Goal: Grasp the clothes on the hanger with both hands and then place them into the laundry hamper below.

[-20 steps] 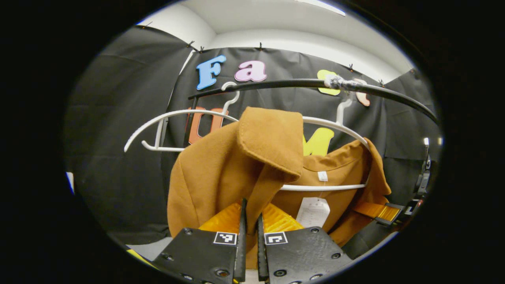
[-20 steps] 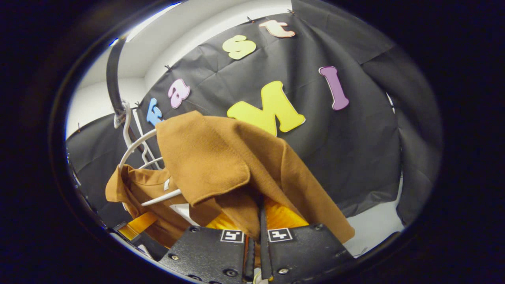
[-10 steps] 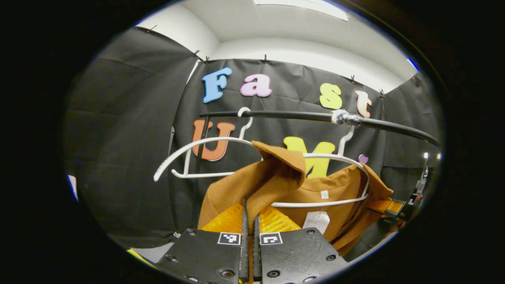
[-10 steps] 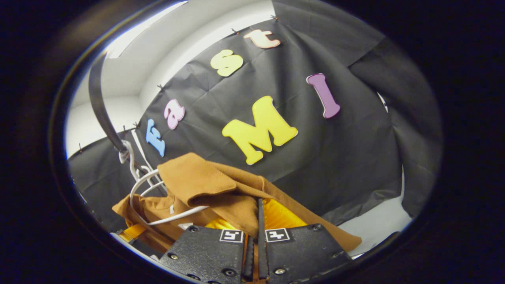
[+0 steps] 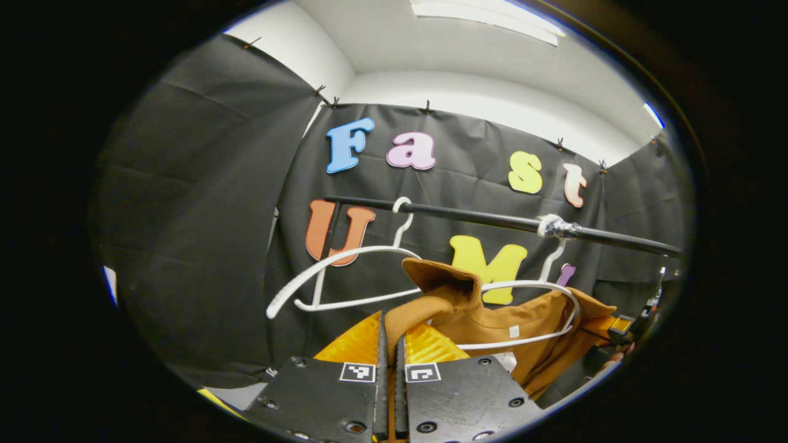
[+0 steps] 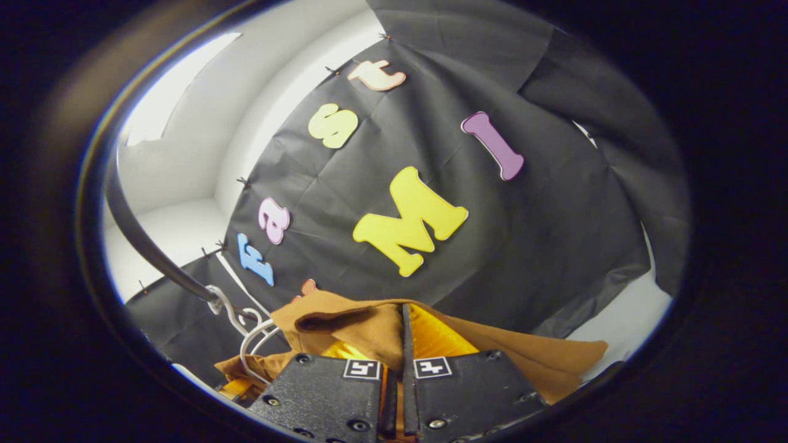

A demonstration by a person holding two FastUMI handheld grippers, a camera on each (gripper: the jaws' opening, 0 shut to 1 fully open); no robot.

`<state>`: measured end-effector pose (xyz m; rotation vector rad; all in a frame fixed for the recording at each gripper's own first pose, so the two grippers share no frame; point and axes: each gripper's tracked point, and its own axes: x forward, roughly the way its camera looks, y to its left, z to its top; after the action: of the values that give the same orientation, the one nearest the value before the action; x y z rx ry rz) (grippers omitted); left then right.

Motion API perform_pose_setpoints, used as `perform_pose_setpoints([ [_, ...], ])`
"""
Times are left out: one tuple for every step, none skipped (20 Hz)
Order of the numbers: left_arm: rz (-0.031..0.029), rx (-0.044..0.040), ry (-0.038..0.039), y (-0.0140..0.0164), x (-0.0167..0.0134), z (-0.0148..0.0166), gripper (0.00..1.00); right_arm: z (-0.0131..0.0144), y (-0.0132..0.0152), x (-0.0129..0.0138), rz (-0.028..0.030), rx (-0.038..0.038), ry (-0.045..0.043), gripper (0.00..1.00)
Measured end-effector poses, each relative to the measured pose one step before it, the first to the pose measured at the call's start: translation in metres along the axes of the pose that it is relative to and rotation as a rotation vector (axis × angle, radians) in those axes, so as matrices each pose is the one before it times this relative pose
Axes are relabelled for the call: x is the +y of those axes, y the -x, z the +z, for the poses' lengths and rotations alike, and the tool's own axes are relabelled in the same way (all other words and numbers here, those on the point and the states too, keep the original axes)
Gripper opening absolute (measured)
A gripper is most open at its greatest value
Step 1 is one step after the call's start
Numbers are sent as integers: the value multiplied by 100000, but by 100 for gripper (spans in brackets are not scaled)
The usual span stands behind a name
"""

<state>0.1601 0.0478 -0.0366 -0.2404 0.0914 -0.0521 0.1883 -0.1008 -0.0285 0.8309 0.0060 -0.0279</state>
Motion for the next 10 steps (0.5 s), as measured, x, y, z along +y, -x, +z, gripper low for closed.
perform_pose_setpoints([
  [530,-169,-243,-137,242,393,8,414,-466,-24,-530,-187,-1000,7],
  [249,-718,35,-207,261,427,9,270,-189,-66,662,-377,-1765,7],
  [562,-413,-370,-238,349,404,8,439,-321,-31,-174,-115,-1210,7],
  [658,-133,-540,-302,563,288,9,240,-465,24,610,-428,-1072,7],
  [755,156,44,-293,540,194,8,189,-464,-22,-419,701,-273,7],
  [-6,1297,481,-486,291,-167,9,44,-505,-31,337,321,-39,7],
  [-22,1102,508,-255,212,-252,8,-21,-293,69,-19,1034,74,7],
  [318,377,-865,-180,329,-145,8,104,-343,117,638,516,393,6],
  [465,757,-619,-411,490,-208,4,243,-442,-248,-414,-173,537,7],
  [-214,1233,127,-392,277,-330,9,573,-482,-175,-114,-439,322,6],
])
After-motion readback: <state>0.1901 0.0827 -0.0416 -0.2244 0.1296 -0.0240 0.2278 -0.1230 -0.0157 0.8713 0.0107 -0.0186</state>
